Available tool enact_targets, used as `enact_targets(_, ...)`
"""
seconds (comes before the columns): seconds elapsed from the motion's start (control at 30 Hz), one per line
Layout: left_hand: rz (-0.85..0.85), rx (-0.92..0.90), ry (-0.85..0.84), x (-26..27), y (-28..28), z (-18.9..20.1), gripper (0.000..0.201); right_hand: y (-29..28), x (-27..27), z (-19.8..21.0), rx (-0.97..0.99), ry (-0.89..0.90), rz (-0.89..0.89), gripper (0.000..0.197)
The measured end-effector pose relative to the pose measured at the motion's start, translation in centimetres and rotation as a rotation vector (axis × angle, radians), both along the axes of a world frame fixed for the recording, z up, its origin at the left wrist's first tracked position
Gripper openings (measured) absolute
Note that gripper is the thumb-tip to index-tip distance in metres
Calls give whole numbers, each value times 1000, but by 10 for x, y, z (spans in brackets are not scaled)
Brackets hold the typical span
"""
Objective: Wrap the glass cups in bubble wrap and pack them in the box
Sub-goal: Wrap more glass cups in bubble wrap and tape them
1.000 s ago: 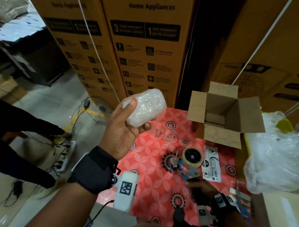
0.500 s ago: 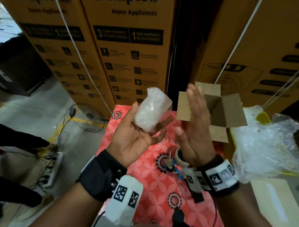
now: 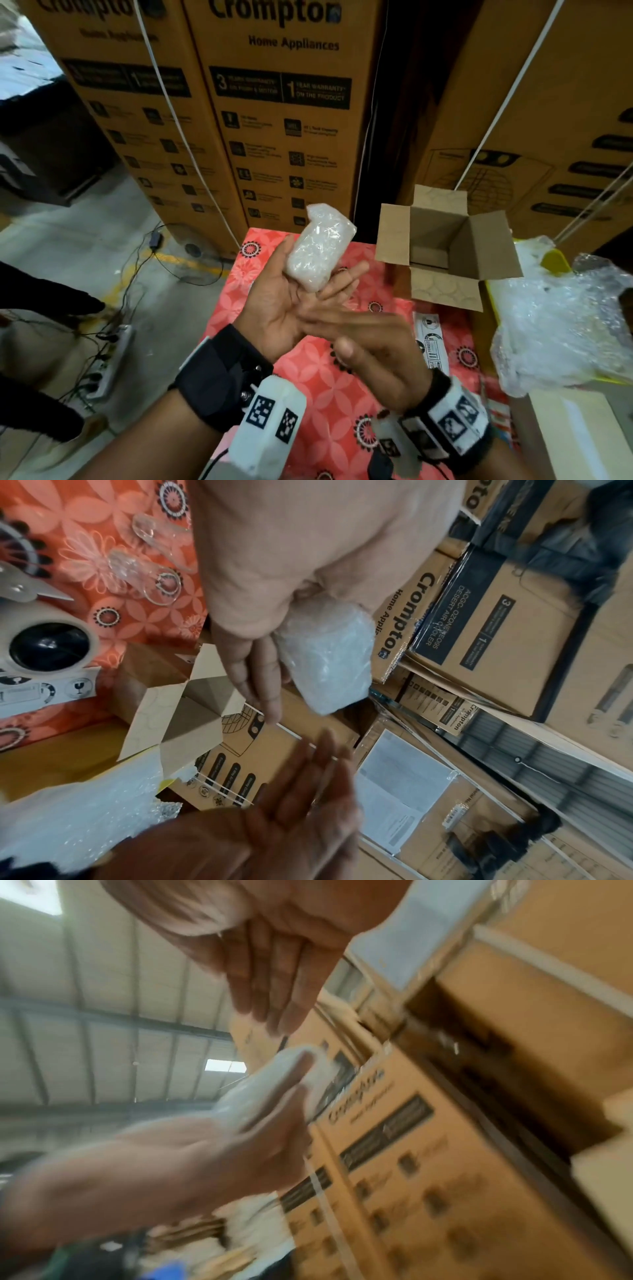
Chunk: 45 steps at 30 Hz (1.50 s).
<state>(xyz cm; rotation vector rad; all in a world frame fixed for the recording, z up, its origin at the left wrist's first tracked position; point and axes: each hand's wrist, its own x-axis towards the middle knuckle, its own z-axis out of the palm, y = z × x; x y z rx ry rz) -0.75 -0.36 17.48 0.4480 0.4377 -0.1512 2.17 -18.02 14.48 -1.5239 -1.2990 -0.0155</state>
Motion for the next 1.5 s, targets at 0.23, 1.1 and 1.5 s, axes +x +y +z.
enact_targets(0.23,-101,287,21,-2,0,0,70,3,51,45,-86,-386,-432,54)
enact_targets(1.1,-11,850,-359,0,16,-36,69,63,37,11,-117,1529,-233,47)
enact_targets(1.5,-25,670,-278,10,36,-52,55,44,47,3,-265,818,-102,63)
